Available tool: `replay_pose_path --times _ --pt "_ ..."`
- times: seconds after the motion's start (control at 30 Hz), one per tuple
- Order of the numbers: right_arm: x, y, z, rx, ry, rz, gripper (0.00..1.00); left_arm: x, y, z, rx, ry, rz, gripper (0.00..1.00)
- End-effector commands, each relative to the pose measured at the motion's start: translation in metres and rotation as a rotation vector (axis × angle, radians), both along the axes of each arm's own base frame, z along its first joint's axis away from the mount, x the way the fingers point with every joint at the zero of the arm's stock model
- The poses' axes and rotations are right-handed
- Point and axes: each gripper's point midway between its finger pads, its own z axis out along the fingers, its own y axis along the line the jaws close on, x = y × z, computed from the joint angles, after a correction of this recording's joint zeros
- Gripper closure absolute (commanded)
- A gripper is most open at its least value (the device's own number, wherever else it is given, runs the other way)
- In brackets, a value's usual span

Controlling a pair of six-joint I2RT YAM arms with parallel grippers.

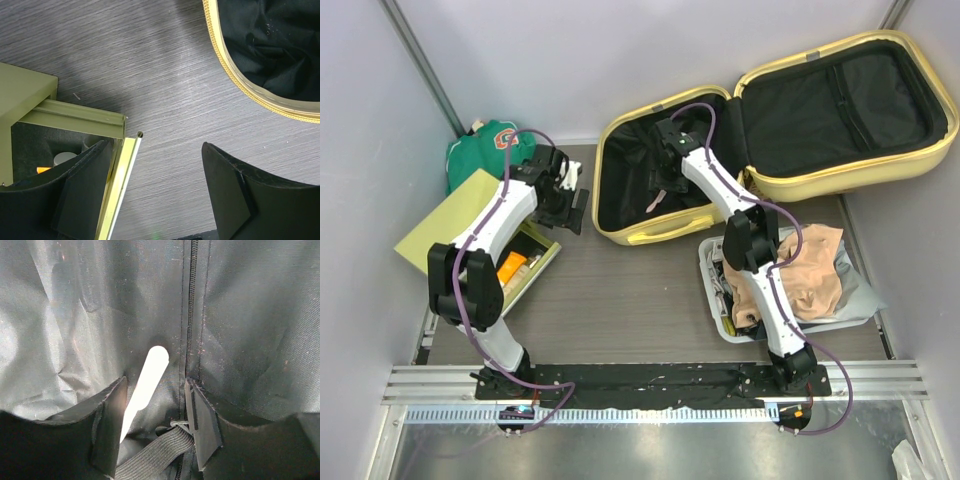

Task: Open, take out, and arrange the luggage
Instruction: Pick up the personal item from the luggage.

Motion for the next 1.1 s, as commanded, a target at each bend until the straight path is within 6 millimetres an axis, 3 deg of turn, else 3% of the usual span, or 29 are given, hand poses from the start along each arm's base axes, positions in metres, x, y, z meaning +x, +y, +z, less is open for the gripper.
replay_pose_path --times 0.0,0.23,0.4,0.57,0.77,0.83,0.87,1.07 --pt "0.004 -0.002 -0.011 -0.041 -0.005 -0.037 0.46 0.003 0.0 -0.004 -0.003 -0.002 -0.003 0.23" --pt "-0.001 -0.01 -0.031 -0.077 0.054 -0.048 0.6 0.003 0.002 -0.003 0.012 -0.003 -0.008 0.23" --pt "0.003 -0.014 -0.028 -0.063 0.048 -0.065 0.79 0.005 0.003 0.003 0.015 -0.016 -0.007 0.23" --pt "0.016 -0.018 0.002 0.02 -0.005 -0.115 0.99 0.009 0.0 0.011 -0.001 -0.035 0.0 0.23" --pt "0.028 -0.021 0.066 0.202 -0.121 -0.199 0.99 0.011 -0.006 0.022 -0.041 -0.054 0.009 0.23" --pt "0.026 -0.024 0.069 0.222 -0.124 -0.21 0.99 0.012 -0.009 0.026 -0.061 -0.064 0.009 0.23" --pt "0.026 -0.025 0.085 0.239 -0.159 -0.21 0.99 0.013 -0.011 0.028 -0.067 -0.065 0.006 0.23" --pt "0.022 -0.026 0.113 0.256 -0.216 -0.173 0.99 0.015 -0.023 0.04 -0.138 -0.09 0.006 0.23"
